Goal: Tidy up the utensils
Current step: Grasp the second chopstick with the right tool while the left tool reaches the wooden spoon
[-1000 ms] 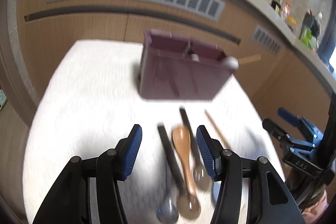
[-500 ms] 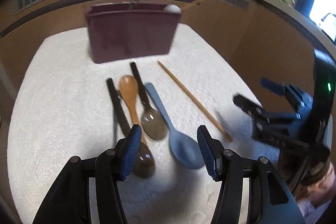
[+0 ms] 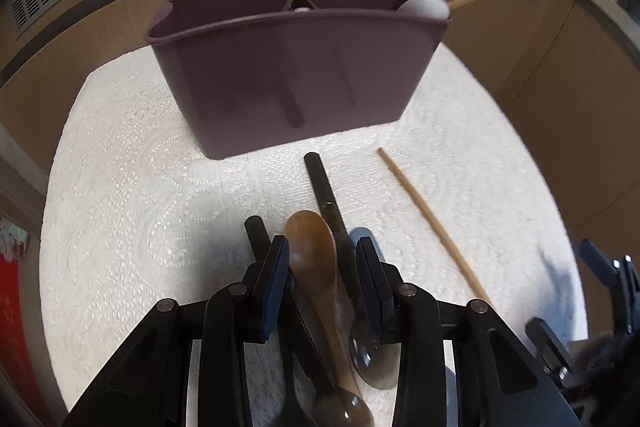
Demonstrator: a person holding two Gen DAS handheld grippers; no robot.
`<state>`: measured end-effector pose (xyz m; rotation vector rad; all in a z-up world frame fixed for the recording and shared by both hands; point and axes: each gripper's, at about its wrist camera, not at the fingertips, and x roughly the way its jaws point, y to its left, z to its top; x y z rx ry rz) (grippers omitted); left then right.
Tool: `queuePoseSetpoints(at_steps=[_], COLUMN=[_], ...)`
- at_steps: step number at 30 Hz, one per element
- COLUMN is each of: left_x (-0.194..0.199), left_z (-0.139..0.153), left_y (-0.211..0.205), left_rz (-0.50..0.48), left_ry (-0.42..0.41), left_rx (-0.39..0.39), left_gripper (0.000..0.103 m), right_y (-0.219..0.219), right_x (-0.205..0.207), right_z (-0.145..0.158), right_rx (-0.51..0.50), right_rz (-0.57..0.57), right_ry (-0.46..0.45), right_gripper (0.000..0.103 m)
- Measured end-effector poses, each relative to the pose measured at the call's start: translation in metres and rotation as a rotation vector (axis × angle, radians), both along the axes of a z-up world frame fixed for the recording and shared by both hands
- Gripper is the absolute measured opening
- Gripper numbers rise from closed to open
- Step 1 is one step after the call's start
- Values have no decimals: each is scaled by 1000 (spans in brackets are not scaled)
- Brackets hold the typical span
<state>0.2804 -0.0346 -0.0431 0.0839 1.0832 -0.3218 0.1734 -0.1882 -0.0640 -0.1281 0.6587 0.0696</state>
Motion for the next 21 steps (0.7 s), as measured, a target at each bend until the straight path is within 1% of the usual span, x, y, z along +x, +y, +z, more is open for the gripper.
queuePoseSetpoints(at_steps=[4,6,11,12,13,14,15,16,17,19,20,21], left_x=[7,9,10,8,5,1,-3,-7,-11,-24,-33,-43], left_z=[-13,-16,-19,-19,-20,-20,-20,-19,-18,-10,-3,5], left_y=[-5,-5,-5,-7,-8,-8,-7,-6,-3,6,12,18], left_rz=[4,15,7,-2,-11,-14,-15,-15,-10,17,30,41], left_ry=[43,33,13,12,-1,-17,-33,-38,-45,-91,-133,-174], left_rx=[23,31,32,31,36,39,28,8,-20,-66,-85,-106], left_gripper=[37,41,43,40,40,37,25,19,13,12,12,12], right_y=[-2,-2,-2,-2,-3,-3,-3,-3,-3,-1,1,3], right_x=[2,4,4,4,5,5,5,5,5,5,5,6], right_z=[-1,-2,-4,-4,-4,-4,-4,-4,-3,-1,1,3], right_rx=[16,20,16,16,16,15,13,13,10,-13,-34,-61], right_rz=[7,6,4,3,2,0,-3,-4,-6,-5,1,9], right_ry=[11,22,27,28,28,29,29,28,26,15,7,-4], right_gripper=[85,85,86,86,87,87,89,90,93,99,102,102])
